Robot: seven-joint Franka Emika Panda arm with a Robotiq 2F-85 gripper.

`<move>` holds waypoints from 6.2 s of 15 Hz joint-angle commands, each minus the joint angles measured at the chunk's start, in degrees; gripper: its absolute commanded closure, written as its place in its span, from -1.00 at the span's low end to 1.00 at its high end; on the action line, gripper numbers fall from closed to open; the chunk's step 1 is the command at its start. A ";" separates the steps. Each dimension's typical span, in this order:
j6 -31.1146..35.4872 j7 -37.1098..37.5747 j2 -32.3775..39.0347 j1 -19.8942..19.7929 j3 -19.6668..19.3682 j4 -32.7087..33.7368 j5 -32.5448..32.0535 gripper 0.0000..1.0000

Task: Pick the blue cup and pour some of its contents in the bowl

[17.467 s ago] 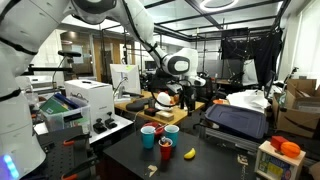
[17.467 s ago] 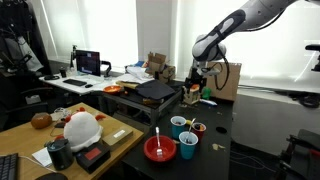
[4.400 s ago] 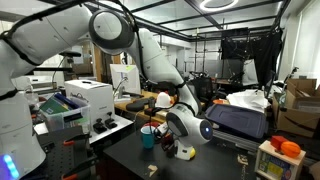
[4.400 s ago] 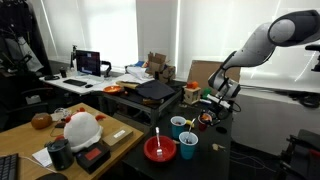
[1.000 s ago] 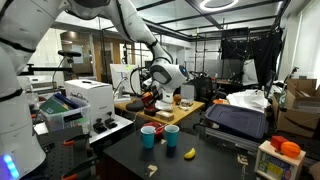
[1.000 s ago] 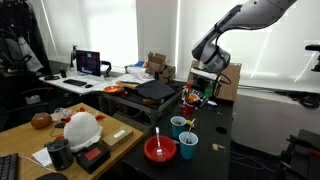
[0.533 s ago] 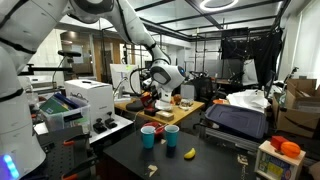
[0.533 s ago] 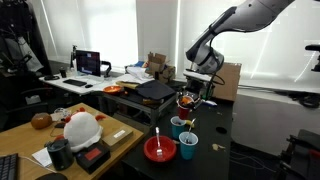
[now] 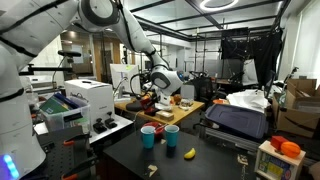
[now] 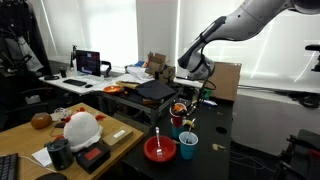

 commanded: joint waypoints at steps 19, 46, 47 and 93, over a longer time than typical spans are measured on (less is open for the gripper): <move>-1.32 14.53 19.59 1.95 2.82 28.28 -9.86 0.84; -2.03 18.30 32.99 -0.73 5.01 48.84 -26.44 0.84; -2.27 18.32 33.48 -0.76 5.02 49.37 -26.98 0.84; 10.96 22.02 35.91 8.64 -8.40 49.73 -32.94 0.84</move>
